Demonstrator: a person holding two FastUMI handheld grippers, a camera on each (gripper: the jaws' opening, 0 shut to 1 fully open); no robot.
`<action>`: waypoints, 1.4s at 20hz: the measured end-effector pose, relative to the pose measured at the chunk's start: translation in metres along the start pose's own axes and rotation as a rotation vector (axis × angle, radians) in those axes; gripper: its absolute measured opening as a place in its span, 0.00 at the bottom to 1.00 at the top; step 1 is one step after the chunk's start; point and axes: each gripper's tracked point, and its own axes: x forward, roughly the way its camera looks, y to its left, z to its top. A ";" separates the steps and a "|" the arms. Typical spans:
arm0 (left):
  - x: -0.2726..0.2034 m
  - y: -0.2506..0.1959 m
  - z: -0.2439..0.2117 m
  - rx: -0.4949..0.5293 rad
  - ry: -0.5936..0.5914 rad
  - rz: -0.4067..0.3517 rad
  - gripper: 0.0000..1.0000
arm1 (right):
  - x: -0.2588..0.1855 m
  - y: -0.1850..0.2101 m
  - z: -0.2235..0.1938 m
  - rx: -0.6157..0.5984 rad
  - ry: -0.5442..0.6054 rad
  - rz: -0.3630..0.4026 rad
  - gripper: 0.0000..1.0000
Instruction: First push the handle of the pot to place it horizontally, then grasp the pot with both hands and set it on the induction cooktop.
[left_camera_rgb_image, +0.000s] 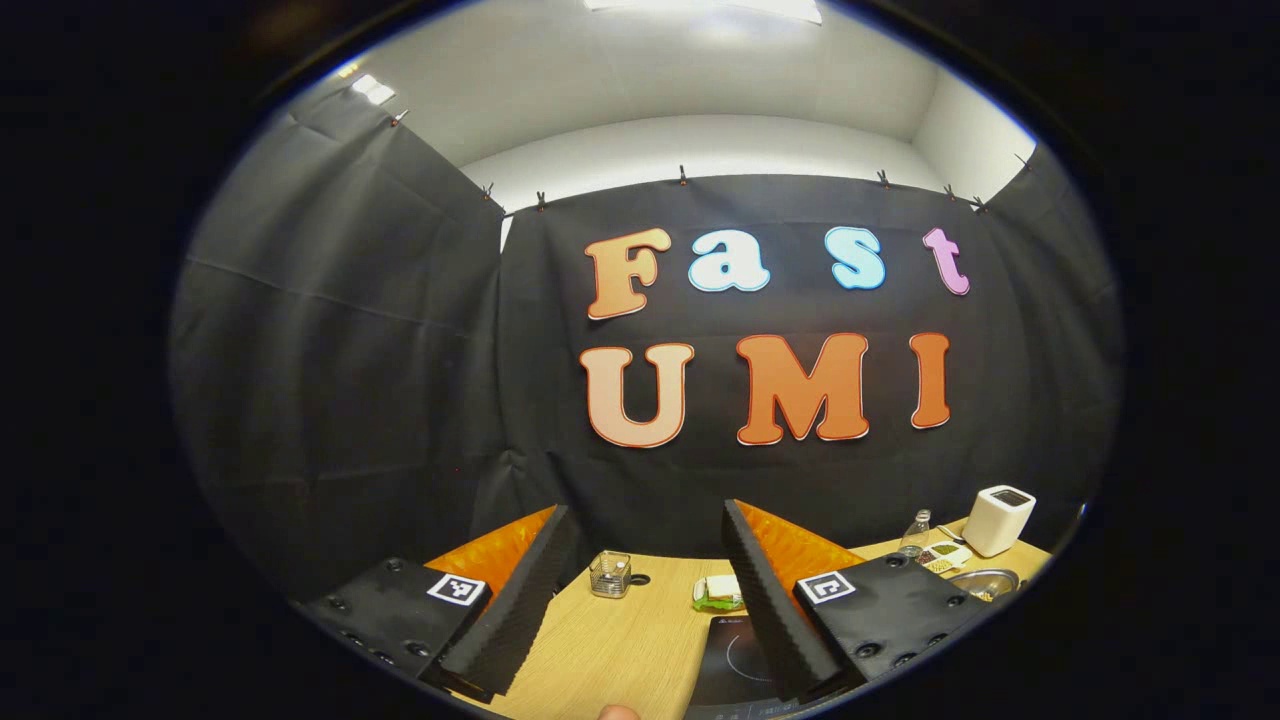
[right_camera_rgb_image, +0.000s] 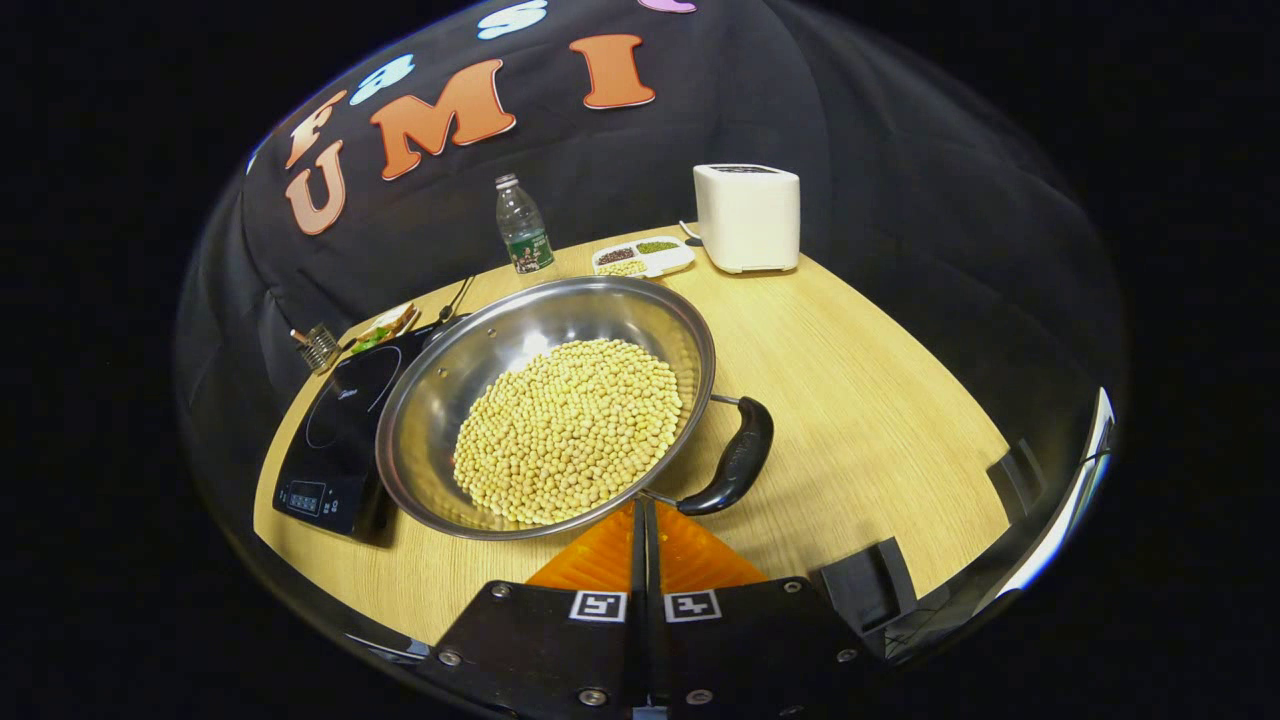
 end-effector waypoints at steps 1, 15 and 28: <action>0.000 0.000 0.000 0.001 0.000 0.000 0.99 | 0.001 -0.002 0.002 0.004 0.001 -0.003 0.00; 0.005 0.003 -0.007 0.008 0.014 0.020 0.99 | 0.026 -0.031 0.027 0.049 -0.001 -0.052 0.00; 0.008 -0.002 -0.010 0.011 0.041 -0.003 0.99 | 0.061 -0.041 0.058 0.056 -0.005 -0.073 0.00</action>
